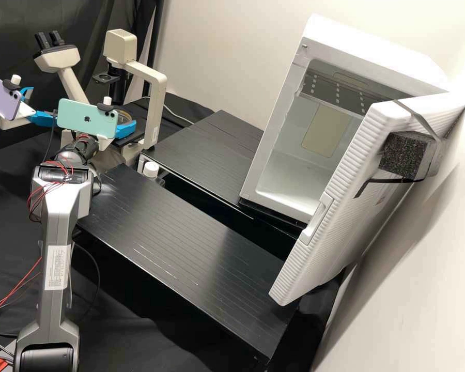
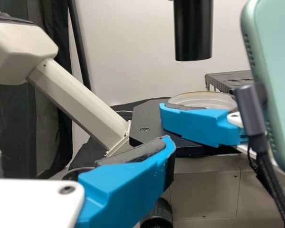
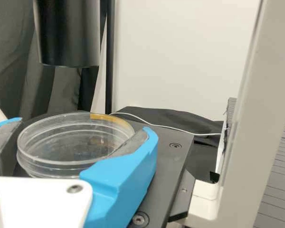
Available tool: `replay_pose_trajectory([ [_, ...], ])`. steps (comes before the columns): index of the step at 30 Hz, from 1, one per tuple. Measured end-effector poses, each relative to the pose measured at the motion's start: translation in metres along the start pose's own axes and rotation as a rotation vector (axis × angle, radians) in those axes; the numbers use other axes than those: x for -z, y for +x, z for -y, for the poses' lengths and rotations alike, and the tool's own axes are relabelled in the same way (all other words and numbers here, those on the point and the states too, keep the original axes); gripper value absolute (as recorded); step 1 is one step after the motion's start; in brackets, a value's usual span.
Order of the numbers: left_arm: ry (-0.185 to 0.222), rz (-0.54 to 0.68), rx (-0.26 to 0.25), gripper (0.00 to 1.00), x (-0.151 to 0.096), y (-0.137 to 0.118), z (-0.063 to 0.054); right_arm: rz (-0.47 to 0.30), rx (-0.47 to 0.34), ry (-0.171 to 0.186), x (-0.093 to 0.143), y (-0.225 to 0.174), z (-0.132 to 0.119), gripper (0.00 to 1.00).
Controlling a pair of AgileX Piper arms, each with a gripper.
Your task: Move the petri dish to the bench.
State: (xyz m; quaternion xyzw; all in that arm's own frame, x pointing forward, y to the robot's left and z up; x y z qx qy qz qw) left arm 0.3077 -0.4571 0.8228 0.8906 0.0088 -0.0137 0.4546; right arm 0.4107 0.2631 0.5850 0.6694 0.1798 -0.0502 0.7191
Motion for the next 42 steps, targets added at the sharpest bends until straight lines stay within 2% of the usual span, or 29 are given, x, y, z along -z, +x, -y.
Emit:
replay_pose_trajectory([
  [11,0.000,0.000,0.000,1.00,0.000,0.000,0.000,-0.004,0.007,0.001,-0.004,-0.004,-0.003,0.00],
  [18,0.000,0.000,0.000,1.00,0.000,0.000,0.000,-0.042,0.012,0.011,-0.005,-0.031,-0.018,0.00],
  [24,0.000,0.000,0.000,1.00,0.000,0.000,0.000,-0.082,-0.014,0.002,-0.006,-0.072,-0.039,0.00],
  [32,0.000,0.000,0.000,1.00,0.000,0.000,0.000,-0.120,-0.167,-0.024,-0.024,-0.150,-0.070,0.00],
  [34,0.000,0.000,0.000,1.00,0.000,0.000,0.000,-0.118,-0.180,-0.037,-0.033,-0.170,-0.071,0.00],
  [36,0.000,0.000,0.000,1.00,0.000,0.000,0.000,-0.116,-0.203,-0.034,-0.038,-0.188,-0.075,0.00],
  [42,0.000,0.000,0.000,1.00,0.000,0.000,0.000,-0.016,-0.274,-0.044,-0.071,-0.238,-0.080,0.00],
])
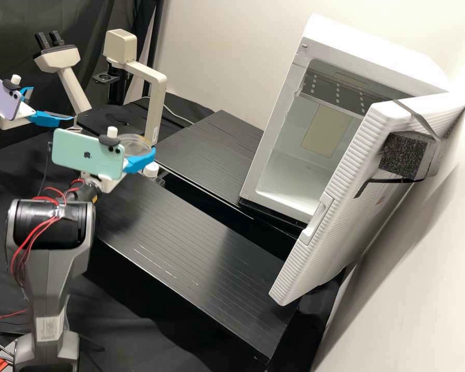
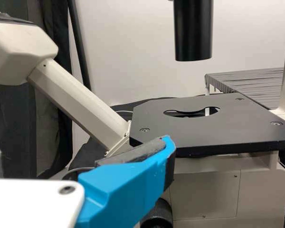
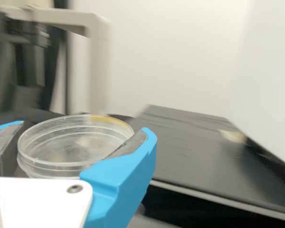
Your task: Move the petri dish to the bench.
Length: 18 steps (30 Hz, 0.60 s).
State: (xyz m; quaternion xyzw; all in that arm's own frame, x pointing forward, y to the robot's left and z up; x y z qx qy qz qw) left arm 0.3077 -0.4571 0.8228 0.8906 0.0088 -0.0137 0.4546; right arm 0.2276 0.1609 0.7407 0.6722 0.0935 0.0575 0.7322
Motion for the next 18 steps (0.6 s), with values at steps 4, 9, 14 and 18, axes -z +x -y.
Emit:
replay_pose_trajectory([
  [4,0.000,0.000,0.000,1.00,0.000,0.000,0.000,0.075,-0.017,-0.022,-0.023,-0.021,-0.005,0.00],
  [9,0.000,0.000,0.000,1.00,0.000,0.000,0.000,0.186,-0.030,-0.036,-0.054,-0.043,-0.011,0.00],
  [14,0.000,0.000,0.000,1.00,0.000,0.000,0.000,0.272,-0.044,-0.042,-0.073,-0.055,-0.015,0.00],
  [18,0.000,0.000,0.000,1.00,0.000,0.000,0.000,0.333,-0.071,-0.051,-0.087,-0.059,-0.021,0.00],
])
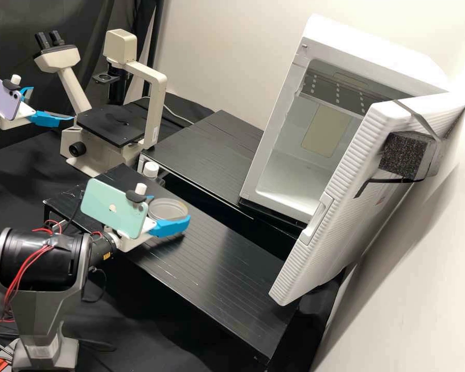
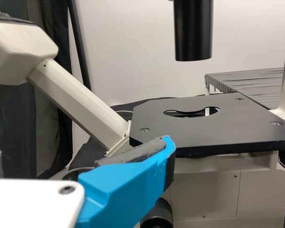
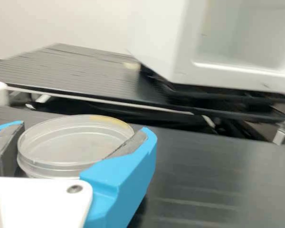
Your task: Move the petri dish to the bench.
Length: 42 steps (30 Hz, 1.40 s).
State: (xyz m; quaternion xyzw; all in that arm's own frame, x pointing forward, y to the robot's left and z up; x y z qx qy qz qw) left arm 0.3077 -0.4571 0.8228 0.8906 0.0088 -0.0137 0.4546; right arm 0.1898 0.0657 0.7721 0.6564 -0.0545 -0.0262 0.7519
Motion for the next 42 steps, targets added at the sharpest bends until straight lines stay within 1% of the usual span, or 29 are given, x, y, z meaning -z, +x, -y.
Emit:
replay_pose_trajectory([
  [2,0.000,0.000,0.000,1.00,0.000,0.000,0.000,0.021,-0.012,0.004,-0.004,0.001,-0.002,0.00],
  [6,0.000,0.000,0.000,1.00,0.000,0.000,0.000,0.036,-0.029,0.010,-0.008,0.001,-0.006,0.00],
  [12,0.000,0.000,0.000,1.00,0.000,0.000,0.000,0.040,-0.030,0.015,-0.010,0.001,-0.007,0.00],
  [13,0.000,0.000,0.000,1.00,0.000,0.000,0.000,0.041,-0.029,0.014,-0.010,0.000,-0.006,1.00],
  [20,0.000,0.000,0.000,1.00,0.000,0.000,0.000,0.034,-0.027,0.056,-0.010,0.000,-0.006,1.00],
  [23,0.000,0.000,0.000,1.00,0.000,0.000,0.000,0.034,-0.027,0.062,-0.010,0.000,-0.006,1.00],
  [29,0.000,0.000,0.000,1.00,0.000,0.000,0.000,0.029,-0.024,0.061,-0.009,0.000,-0.005,1.00],
  [35,0.000,0.000,0.000,1.00,0.000,0.000,0.000,-0.017,-0.018,0.080,-0.002,-0.005,-0.007,1.00],
  [38,0.000,0.000,0.000,1.00,0.000,0.000,0.000,-0.045,-0.037,0.092,0.001,-0.011,-0.011,1.00],
  [42,0.000,0.000,0.000,1.00,0.000,0.000,0.000,-0.066,-0.086,0.093,0.006,-0.020,-0.021,1.00],
])
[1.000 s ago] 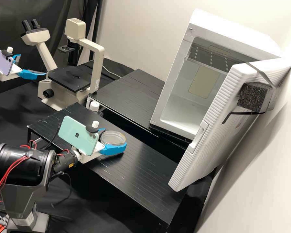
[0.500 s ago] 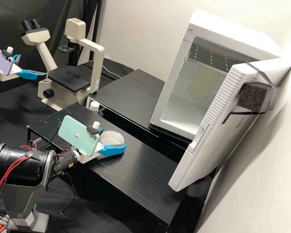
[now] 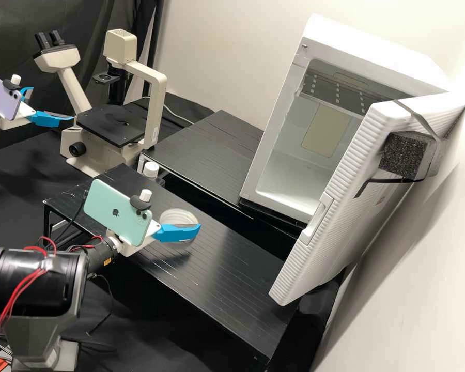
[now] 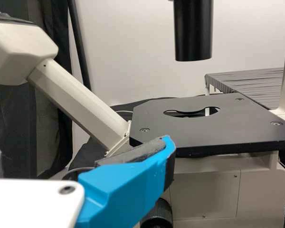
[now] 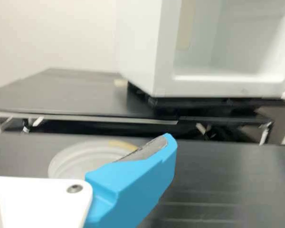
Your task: Move the petri dish to the bench.
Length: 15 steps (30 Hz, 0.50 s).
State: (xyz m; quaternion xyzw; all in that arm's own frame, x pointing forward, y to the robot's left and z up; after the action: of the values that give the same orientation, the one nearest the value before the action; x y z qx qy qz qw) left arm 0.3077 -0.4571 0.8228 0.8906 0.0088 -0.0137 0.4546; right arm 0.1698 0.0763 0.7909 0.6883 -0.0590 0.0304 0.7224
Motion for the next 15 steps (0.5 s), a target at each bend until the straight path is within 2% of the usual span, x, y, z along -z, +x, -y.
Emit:
replay_pose_trajectory([
  [5,0.000,0.000,0.000,1.00,0.000,0.000,0.000,-0.071,-0.024,0.019,0.001,-0.009,-0.009,1.00],
  [8,0.000,0.000,0.000,1.00,0.000,0.000,0.000,-0.118,-0.017,0.066,0.002,-0.014,-0.010,1.00],
  [11,0.000,0.000,0.000,1.00,0.000,0.000,0.000,-0.124,-0.012,0.103,0.001,-0.015,-0.010,1.00],
  [15,0.000,0.000,0.000,1.00,0.000,0.000,0.000,-0.124,-0.011,0.120,0.001,-0.015,-0.010,1.00],
])
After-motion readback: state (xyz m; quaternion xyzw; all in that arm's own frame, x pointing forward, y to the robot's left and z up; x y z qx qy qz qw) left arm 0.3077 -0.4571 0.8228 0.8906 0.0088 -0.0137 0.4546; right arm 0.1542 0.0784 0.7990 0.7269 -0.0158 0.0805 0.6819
